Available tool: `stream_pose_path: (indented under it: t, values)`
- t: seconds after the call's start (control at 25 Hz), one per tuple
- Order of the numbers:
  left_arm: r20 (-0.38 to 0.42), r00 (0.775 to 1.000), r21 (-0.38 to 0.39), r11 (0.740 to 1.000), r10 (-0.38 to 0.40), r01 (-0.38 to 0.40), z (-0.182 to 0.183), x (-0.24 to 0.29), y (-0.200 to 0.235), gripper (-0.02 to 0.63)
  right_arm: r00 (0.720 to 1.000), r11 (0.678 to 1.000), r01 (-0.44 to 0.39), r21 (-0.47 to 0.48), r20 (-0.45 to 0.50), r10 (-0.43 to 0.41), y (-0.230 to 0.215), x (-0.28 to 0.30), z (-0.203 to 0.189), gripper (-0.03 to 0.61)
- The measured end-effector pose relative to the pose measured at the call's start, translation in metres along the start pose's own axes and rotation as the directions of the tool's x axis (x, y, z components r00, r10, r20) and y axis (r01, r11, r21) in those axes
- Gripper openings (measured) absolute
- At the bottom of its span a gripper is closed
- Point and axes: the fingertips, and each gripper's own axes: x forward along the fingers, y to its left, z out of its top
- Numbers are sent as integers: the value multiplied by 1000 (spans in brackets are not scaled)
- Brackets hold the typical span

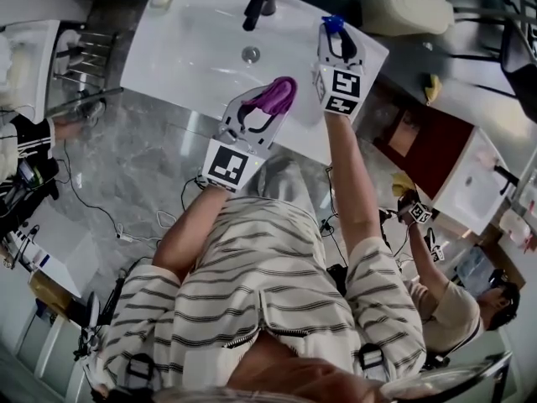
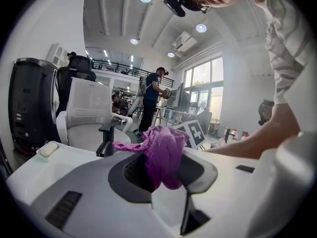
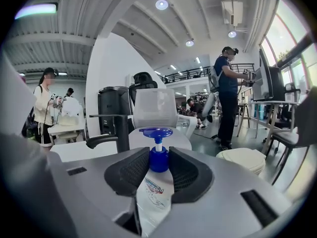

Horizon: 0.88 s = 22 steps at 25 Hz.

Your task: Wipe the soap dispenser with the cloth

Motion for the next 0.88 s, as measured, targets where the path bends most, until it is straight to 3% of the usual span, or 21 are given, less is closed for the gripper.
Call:
stream_pose_path:
  t: [0.32,0.52,0.88]
  values:
    - [15,1000,-26,999,-19,20,1,-4,-5,129,1000,999,-10,44,3,10,-1,1,-2,126]
    - [29,999,-42,999,-20,21,6,-5,-6,130,999,997,-46,58,7,46,1,1,3,205]
    - [65,998,-31,999,22,-20,25,-16,-7,130,998,997,-59,42,9,59,8,-31,13,191]
